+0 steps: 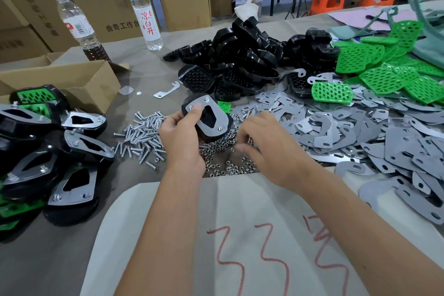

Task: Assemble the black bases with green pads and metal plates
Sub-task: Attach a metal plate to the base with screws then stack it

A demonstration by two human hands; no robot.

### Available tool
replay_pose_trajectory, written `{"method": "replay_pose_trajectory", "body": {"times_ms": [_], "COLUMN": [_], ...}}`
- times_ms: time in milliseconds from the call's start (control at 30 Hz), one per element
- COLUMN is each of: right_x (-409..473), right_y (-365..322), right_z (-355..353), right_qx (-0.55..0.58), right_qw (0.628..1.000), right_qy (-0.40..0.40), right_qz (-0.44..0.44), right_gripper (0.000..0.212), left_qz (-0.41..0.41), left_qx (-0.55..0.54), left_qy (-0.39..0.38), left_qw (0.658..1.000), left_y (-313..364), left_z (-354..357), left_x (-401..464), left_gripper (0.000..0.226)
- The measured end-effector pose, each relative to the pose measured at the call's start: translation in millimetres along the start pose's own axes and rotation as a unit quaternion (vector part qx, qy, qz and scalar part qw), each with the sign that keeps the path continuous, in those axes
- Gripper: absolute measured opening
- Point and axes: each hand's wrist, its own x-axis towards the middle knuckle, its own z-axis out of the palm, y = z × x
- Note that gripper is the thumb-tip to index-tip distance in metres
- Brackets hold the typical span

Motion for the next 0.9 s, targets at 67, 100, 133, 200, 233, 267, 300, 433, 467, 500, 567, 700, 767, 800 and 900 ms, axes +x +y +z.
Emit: {"method": "replay_pose_trajectory", "body": {"times_ms": [67,100,133,200,233,267,300,433,467,500,567,700,767,800,900], "right_x": [0.1,0.4,0.5,0.4,-0.5,-1.2,-1.5,0.5,1.6,2.6,3.5,3.3,3.5,3.7,2.6], "right_y": [0.3,-0.5,-0.5,-0.5,-1.5,-1.2,-0.3,0.5,-0.3,-1.8,-4.7,-7.8,-5.4,-4.0,-2.2], "right_z": [-2.6,-3.3,-3.0,-1.8,-0.8,0.6,2.0,6.4,7.5,7.6,6.7,5.4,6.7,7.3,7.8], "right_qx": [0.008,-0.019,-0.043,-0.040,-0.026,-0.017,-0.013,-0.070,-0.082,-0.081,-0.058,-0.051,-0.055,-0.047,0.044], "right_qw": [1.000,0.999,0.997,0.996,0.997,0.998,0.999,0.997,0.996,0.996,0.998,0.998,0.998,0.999,0.996], "right_qy": [0.000,-0.028,-0.058,-0.078,-0.073,-0.061,-0.045,-0.023,-0.034,-0.040,-0.031,-0.020,-0.016,-0.007,0.073], "right_qz": [0.016,0.021,0.025,0.024,0.017,0.011,0.012,0.031,0.029,0.023,0.013,-0.010,-0.009,-0.005,0.025], "right_gripper": [0.011,0.014,0.017,0.013,0.010,0.009,0.008,0.037,0.041,0.040,0.028,0.009,0.010,0.012,0.011], "left_qz": [-0.007,-0.008,-0.007,-0.005,-0.006,-0.009,-0.012,-0.023,-0.027,-0.032,-0.045,-0.071,-0.070,-0.071,-0.084], "left_qx": [-0.004,-0.003,0.000,-0.003,-0.011,-0.023,-0.039,-0.112,-0.126,-0.140,-0.157,-0.174,-0.162,-0.153,-0.134], "left_qy": [-0.011,-0.015,-0.020,-0.027,-0.030,-0.032,-0.031,-0.029,-0.029,-0.030,-0.035,-0.062,-0.071,-0.073,-0.092], "left_qw": [1.000,1.000,1.000,1.000,0.999,0.999,0.999,0.993,0.991,0.989,0.986,0.980,0.982,0.983,0.983], "left_y": [1.2,1.4,1.7,1.8,2.0,2.7,3.4,5.8,6.4,7.1,8.1,8.5,7.9,7.3,5.3], "left_z": [0.0,0.1,0.7,2.3,3.0,3.4,3.5,3.5,3.5,3.4,3.2,4.0,4.9,5.3,4.7], "left_x": [-0.6,-1.4,-2.8,-5.6,-6.8,-7.8,-8.1,-7.5,-7.4,-7.3,-6.8,-9.5,-10.7,-11.1,-10.9], "left_gripper": [0.009,0.009,0.011,0.014,0.015,0.016,0.019,0.024,0.024,0.023,0.017,0.017,0.012,0.011,0.020]}}
